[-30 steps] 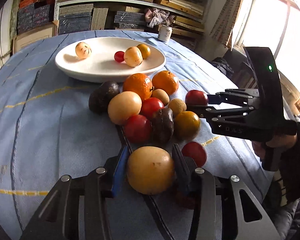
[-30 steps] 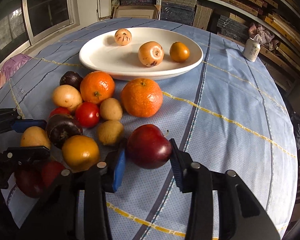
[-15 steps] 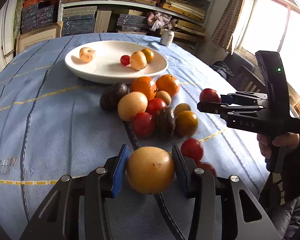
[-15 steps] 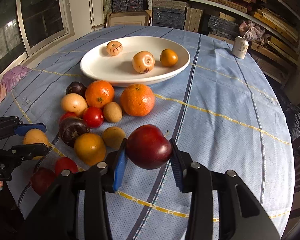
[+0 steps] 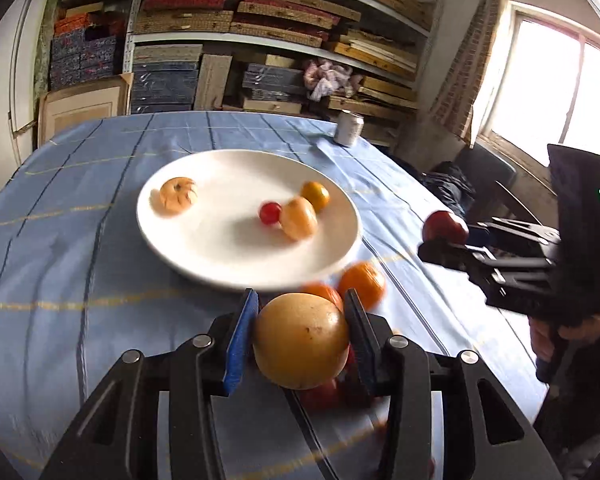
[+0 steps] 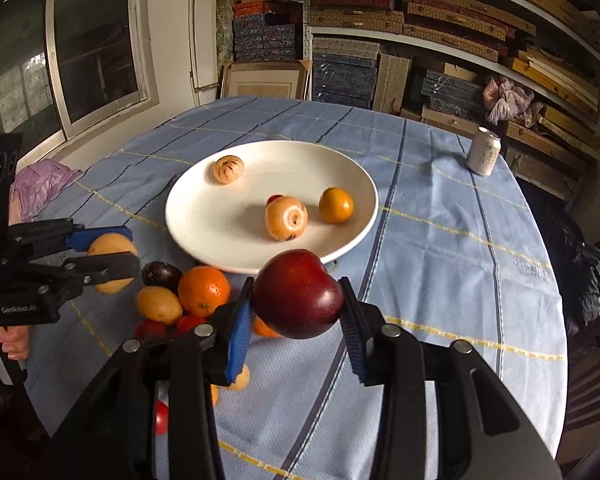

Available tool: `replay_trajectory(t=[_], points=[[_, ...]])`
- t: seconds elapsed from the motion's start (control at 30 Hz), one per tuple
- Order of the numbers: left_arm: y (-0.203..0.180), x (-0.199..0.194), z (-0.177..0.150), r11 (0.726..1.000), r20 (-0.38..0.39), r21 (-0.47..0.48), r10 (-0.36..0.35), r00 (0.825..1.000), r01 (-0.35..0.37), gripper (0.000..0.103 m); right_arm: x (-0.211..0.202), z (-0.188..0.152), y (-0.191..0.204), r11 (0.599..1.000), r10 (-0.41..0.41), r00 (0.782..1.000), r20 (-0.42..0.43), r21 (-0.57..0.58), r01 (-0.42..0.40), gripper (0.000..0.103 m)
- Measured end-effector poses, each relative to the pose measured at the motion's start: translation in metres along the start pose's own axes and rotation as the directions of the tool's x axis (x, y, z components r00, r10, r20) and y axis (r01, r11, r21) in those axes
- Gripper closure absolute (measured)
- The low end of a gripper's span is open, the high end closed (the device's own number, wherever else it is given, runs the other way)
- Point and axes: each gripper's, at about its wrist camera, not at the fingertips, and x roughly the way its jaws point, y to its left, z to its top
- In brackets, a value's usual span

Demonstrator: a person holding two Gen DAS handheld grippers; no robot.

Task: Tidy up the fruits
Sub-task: 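Carry the apple with right gripper onto the plate while left places the grapefruit there, then grasp the red tomato with right gripper while left grasps the dark red plum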

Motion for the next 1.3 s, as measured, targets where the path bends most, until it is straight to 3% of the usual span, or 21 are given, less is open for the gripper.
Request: replay_trajectory(t=[0.23,0.43,0.47,0.5,0.57,0.67,0.83,1.1,1.3], points=[[0.032,0.051,0.047,0.988,-0.059,-0.027,0.149,0.987,-0.151,0.058,0.041,0.034,-0.01,0.999,0.037,0.999,0.002,0.025,-0.037,0.063],[0.047,0.073,0.058,0.984,-0.104,-0.054,0.161,0.981,-0.167,0.058,0.075,0.036,-0.014,0.997,0.065,0.997,-0.052,0.047,-0.063,0.062],[0.047,0.075,0.058,0.981,-0.111,-0.051,0.18,0.978,-0.186,0.058,0.077,0.036,-0.015,0.997,0.065,0.996,-0.053,0.051,-0.062,0.048],[0.045,0.076,0.056,0.977,-0.113,-0.043,0.204,0.973,-0.21,0.057,0.076,0.036,-0.018,0.997,0.06,0.997,-0.047,0.058,-0.057,0.021],[0.043,0.073,0.056,0.967,-0.099,-0.023,0.25,0.963,-0.253,0.016,0.068,0.036,-0.022,0.996,0.043,0.999,0.0,0.079,-0.042,0.013],[0.039,0.06,0.054,0.95,-0.047,-0.012,0.31,0.95,-0.311,0.008,0.054,0.036,-0.027,0.996,0.032,0.999,0.017,0.086,-0.034,0.01],[0.031,0.034,0.035,0.964,-0.063,-0.054,0.257,0.964,-0.26,0.006,0.027,0.011,-0.023,0.997,0.029,1.0,0.001,0.078,-0.029,0.008],[-0.018,-0.003,-0.024,0.975,-0.091,0.053,0.218,0.972,-0.214,0.006,0.004,-0.054,0.001,0.994,0.057,0.995,-0.085,0.098,-0.048,0.008],[-0.034,-0.027,-0.061,0.985,-0.09,0.051,0.168,0.982,-0.164,0.006,-0.009,-0.087,0.022,0.988,0.1,0.988,-0.114,0.126,-0.085,0.008]])
